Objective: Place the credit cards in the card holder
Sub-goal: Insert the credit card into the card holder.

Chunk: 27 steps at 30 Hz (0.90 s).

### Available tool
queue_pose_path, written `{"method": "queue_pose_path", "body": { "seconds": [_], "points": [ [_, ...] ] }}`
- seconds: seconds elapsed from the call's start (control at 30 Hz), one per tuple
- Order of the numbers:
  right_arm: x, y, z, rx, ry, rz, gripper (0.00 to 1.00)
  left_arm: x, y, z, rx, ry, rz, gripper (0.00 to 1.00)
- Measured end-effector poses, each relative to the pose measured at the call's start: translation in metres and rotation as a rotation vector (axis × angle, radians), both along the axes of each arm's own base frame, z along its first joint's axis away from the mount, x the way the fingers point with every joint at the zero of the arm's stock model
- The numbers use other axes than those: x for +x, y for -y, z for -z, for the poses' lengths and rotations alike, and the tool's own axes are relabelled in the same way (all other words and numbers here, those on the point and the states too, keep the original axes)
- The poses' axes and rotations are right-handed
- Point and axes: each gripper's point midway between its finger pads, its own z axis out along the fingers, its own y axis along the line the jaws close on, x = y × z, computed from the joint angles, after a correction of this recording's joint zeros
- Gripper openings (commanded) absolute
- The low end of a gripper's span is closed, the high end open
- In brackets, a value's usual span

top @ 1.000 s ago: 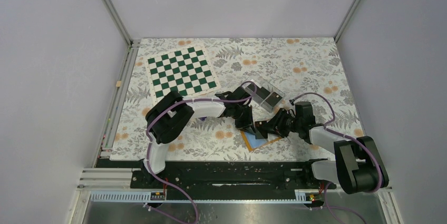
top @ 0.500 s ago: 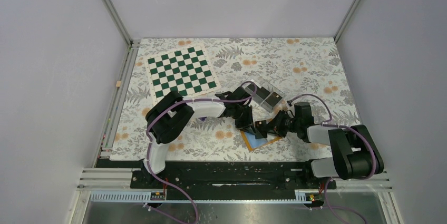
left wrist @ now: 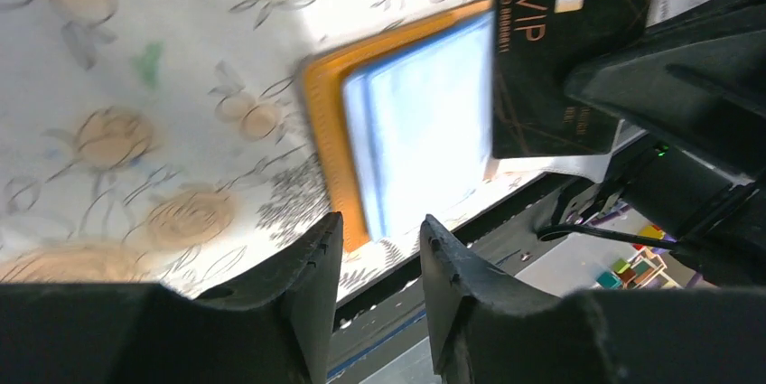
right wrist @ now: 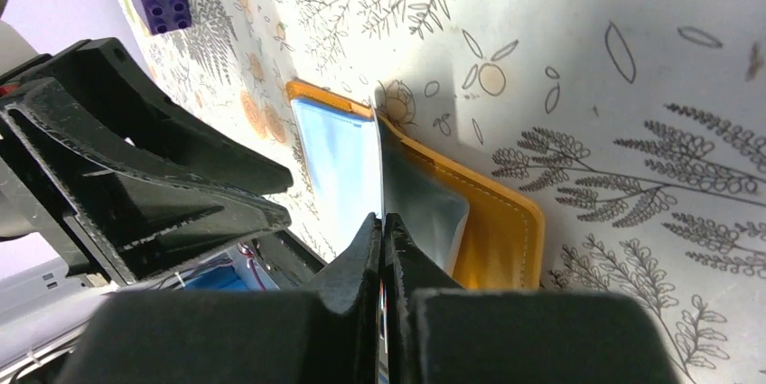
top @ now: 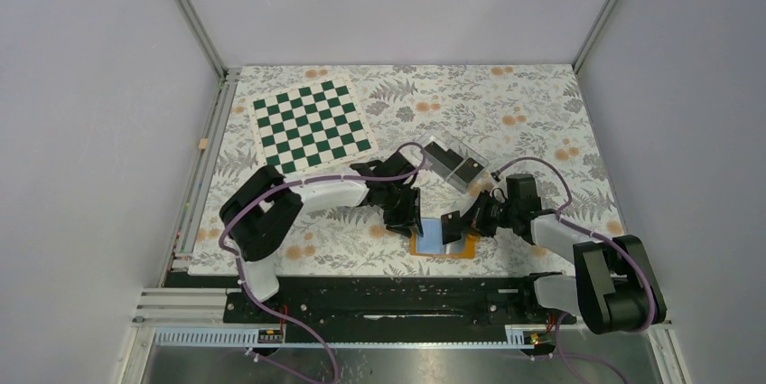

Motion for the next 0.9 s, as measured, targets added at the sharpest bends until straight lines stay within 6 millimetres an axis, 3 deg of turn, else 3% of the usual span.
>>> {"method": "queue_pose_path", "body": {
  "seconds": [0.17,0.6,0.9],
  "points": [
    [-0.006,0.000,0.003,0.000,-0.025,-0.017,0.00,-0.006,-0.018,0.003,0.041,-0.010,-0.018,0.33],
    [-0.012,-0.001,-0.001,0.006,-0.028,-0.028,0.00,-0.010,-0.024,0.022,0.096,-0.054,-0.041,0.01],
    [-0.011,0.000,0.006,0.021,-0.024,0.013,0.00,-0.012,-0.019,0.023,0.069,-0.074,-0.051,0.00]
  ]
}}
